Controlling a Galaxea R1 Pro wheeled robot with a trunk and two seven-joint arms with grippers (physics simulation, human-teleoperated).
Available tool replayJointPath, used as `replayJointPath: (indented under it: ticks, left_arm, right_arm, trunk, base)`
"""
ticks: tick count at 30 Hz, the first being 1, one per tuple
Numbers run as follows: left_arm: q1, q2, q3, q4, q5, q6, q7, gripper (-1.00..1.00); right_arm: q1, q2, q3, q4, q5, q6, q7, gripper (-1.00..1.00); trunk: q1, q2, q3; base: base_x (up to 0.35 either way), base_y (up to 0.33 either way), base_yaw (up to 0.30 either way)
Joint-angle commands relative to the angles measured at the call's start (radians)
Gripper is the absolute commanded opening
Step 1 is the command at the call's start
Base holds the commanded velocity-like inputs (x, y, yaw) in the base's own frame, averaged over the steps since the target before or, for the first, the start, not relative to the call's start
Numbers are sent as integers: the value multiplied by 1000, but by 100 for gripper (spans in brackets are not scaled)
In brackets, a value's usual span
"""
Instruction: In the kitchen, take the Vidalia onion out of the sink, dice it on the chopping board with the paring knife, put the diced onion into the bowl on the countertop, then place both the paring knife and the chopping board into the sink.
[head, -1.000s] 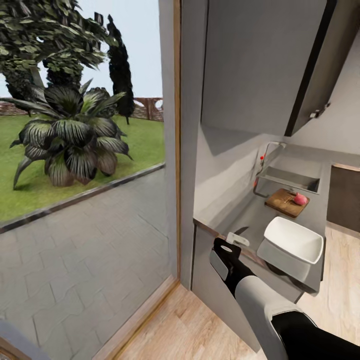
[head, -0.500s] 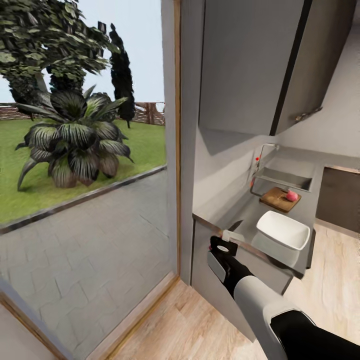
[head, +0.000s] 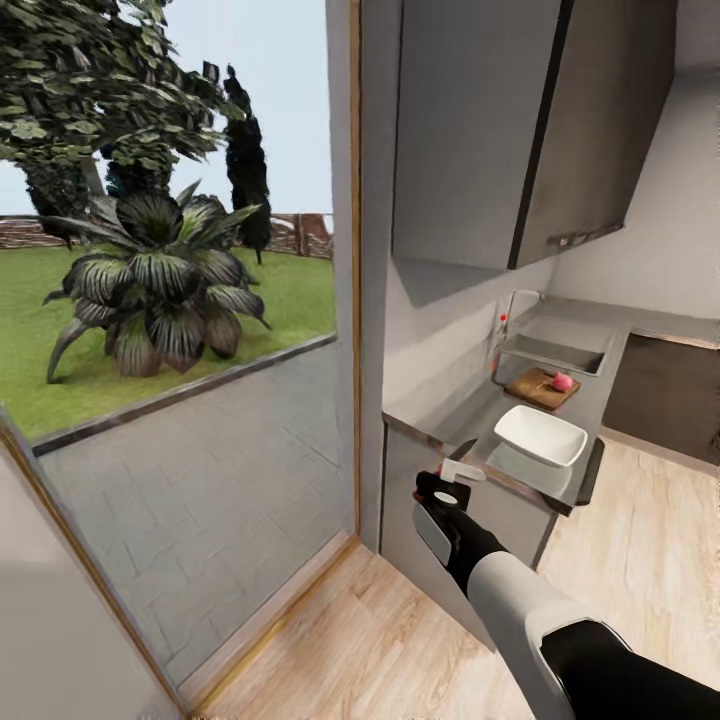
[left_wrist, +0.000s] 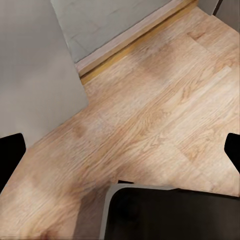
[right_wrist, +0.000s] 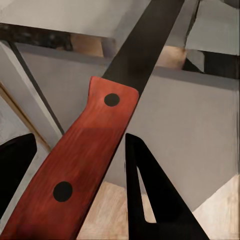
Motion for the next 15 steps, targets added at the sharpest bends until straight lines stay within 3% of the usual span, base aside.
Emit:
replayJointPath:
  ticks: [1,5,6,7,9,15]
  left_arm:
    - [0,-2,8,-2,-7,-1,-7,100]
    - [0,-2,8,-2,-7,-1,-7,100]
    - [0,-2,8,-2,-7,-1,-7,100]
    - [0,-2,8,-1,-7,0,-7,100]
    - [0,-2,8,4,-7,0,-7,100]
    - [-1,-2,8,18,-7,1,-7,100]
  right_arm:
    - [-1,0,7,1,-7,-1,-3,-100]
    - [0,0,19,2,-6,-2,33,-100]
    - [0,0,41,2,-5,-2,43,-100]
    - [1,0,119,2,-5,-2,54,-100]
    - [2,0,161,2,-5,-3,56,-100]
    - [6,0,191,9,-5,-3,165,-100]
  trunk:
    - [0,-2,-1]
    - [0,-2,6]
    - [0,-2,7]
    - [0,-2,9]
    - [0,-2,12]
    - [0,-2,22]
  base:
    - [-183,-23,0]
    - [-68,-9,0]
    - [-16,-2,0]
    - [-3,0,0]
    - [-2,0,0]
    - [0,0,0]
